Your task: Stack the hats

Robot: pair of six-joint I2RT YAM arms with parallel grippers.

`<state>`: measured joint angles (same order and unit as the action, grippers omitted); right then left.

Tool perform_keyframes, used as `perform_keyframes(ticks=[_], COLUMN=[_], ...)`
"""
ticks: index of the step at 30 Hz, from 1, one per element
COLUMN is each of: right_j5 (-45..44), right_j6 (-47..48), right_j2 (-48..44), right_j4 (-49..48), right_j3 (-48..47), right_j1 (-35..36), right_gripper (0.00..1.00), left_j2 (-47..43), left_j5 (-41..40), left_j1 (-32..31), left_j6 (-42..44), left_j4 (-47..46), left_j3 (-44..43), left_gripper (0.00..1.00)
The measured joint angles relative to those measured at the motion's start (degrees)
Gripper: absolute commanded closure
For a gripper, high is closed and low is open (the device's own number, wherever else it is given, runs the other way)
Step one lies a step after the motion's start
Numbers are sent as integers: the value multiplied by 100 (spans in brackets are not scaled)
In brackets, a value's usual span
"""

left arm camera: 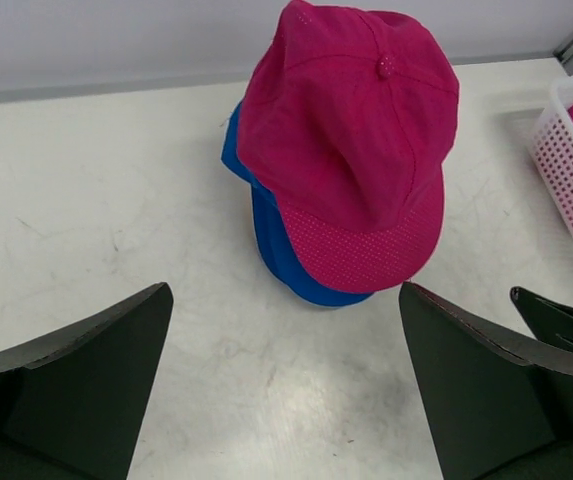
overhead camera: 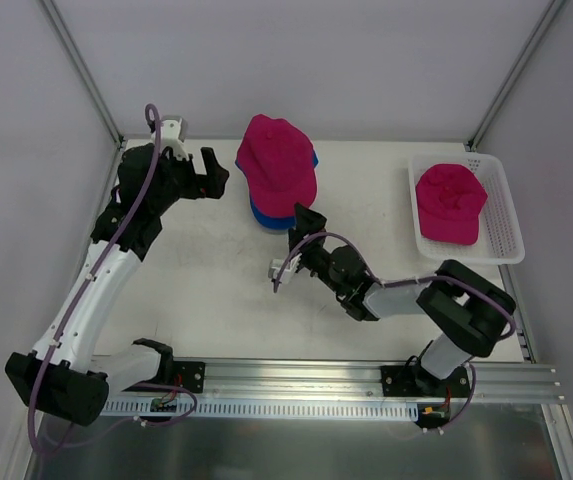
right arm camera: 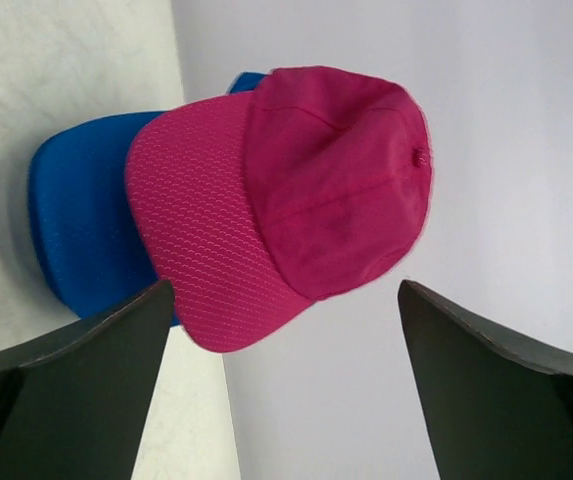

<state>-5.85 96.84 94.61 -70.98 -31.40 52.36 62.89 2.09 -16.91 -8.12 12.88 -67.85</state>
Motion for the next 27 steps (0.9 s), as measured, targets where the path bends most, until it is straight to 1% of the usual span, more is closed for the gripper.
perform_keyframes(ticks=[2,4,5,7,9,10,11,13,14,16,20,24,27], right_j5=[-105,-199,-153,125,673,1012,1443,2168,2538,3388,4450,4996,5219], right_j6=[-293,-809,-1266,-2205,-3274,-3773,-4297,-5106,-5501,-6336,-7469,-8260,-8655], right_j2=[-422,-1056,-1447,-2000,-2192,-2179,-2109,-1886,-1744,-1287,-216,686,1040], right_j4=[431,1338,2192,3569,5005,5584,6190,6924,7215,7790,8476,8813,8782], right_j3=[13,-138,-404,-1102,-2236,-2844,-3423,-4221,-4503,-4913,-5178,-5178,-5187], right_j1=[-4,-101,-229,-691,-1423,-1847,-2258,-2955,-3222,-3676,-3915,-3888,-3882], right_gripper=[0,0,1,2,3,7,18,23,26,31,34,33,32], left_j2=[127,278,393,688,1097,1266,1464,1827,1952,2192,2317,2496,2739], left_j5=[409,990,1353,2061,2686,2940,3206,3711,3866,4166,4389,4380,4286], left_j1=[271,627,831,1191,1436,1475,1478,1467,1464,1460,1460,1370,1209], left_j6=[-221,-494,-632,-831,-962,-1008,-1062,-1115,-1150,-1228,-1519,-1709,-1843], left_j4=[-2,11,-4,-11,-35,-52,-107,-205,-280,-564,-1541,-2262,-2682], left_j3=[26,68,103,151,210,238,293,407,448,575,994,1108,1113], left_gripper=[1,1,1,4,7,9,11,16,19,20,21,21,21])
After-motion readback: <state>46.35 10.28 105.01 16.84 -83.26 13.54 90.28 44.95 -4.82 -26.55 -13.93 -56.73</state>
